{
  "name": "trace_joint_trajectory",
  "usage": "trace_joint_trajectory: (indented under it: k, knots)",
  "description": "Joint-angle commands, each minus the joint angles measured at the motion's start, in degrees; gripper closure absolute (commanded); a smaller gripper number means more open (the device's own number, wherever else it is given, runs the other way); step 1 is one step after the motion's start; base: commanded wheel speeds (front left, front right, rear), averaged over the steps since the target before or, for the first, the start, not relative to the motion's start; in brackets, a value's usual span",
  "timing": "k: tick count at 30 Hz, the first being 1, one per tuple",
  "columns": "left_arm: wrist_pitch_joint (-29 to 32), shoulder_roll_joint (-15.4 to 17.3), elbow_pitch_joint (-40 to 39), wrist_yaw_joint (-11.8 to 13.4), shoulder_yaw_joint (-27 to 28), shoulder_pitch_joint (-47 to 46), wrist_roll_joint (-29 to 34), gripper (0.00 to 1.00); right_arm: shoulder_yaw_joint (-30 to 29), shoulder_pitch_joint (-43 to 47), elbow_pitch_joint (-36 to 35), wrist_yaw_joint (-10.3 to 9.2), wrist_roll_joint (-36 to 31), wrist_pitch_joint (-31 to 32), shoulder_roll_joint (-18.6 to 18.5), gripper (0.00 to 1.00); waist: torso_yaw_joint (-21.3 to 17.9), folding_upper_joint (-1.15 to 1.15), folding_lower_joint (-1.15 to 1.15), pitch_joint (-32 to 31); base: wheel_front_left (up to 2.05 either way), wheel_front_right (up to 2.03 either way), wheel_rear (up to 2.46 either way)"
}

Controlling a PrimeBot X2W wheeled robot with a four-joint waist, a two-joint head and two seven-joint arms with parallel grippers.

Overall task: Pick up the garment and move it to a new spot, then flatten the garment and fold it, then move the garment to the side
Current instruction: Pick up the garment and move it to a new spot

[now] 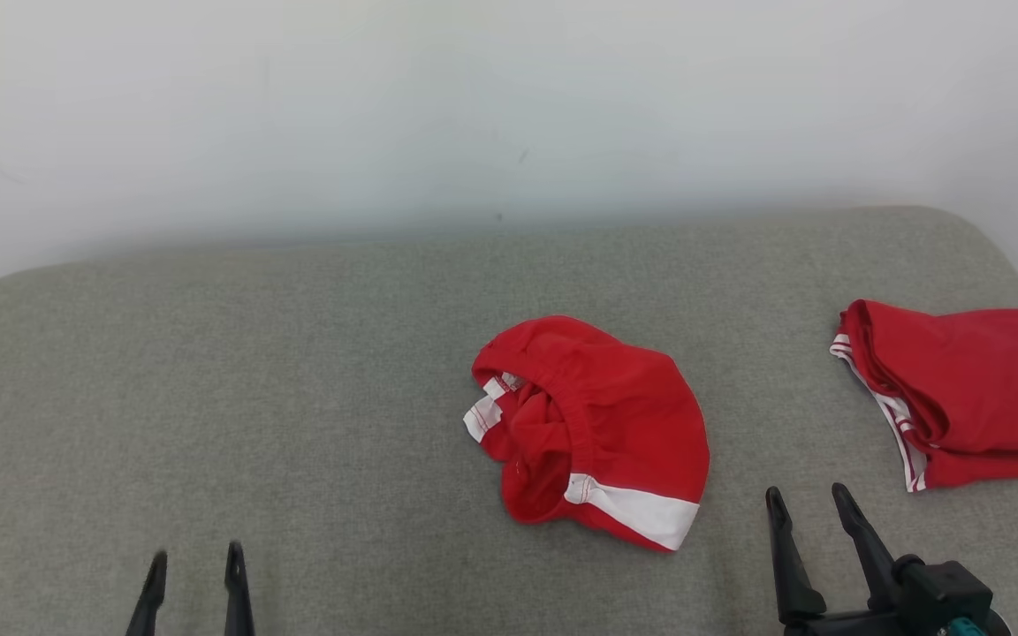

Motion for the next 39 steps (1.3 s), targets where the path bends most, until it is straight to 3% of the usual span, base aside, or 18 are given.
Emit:
trace_joint_trajectory:
  k: [1,14,39]
  knots:
    - [-0.2,-0.2,1.8,-0.2,0.7,1.3,0.2,0.0,-0.3,0.6,0.4,-0.15,-0.3,-0.3,-0.1,0.0,-0.1,0.0,0.01,0.0,0.0,0.0,0.0]
    - [-0.2,-1.1,5.2,-2.1,1.3,-0.2,1.0,0.0,-1.5,1.2,0.7,-0.15,-0.8,0.9,0.2,0.0,0.8,0.0,0.01,0.1,0.0,0.0,0.0]
    - [-0.2,-2.1,5.4,-3.1,2.2,-1.1,2.4,0.0,-1.3,0.2,0.4,-0.15,-0.6,0.8,0.4,0.0,0.7,0.0,0.01,0.7,0.0,0.0,0.0]
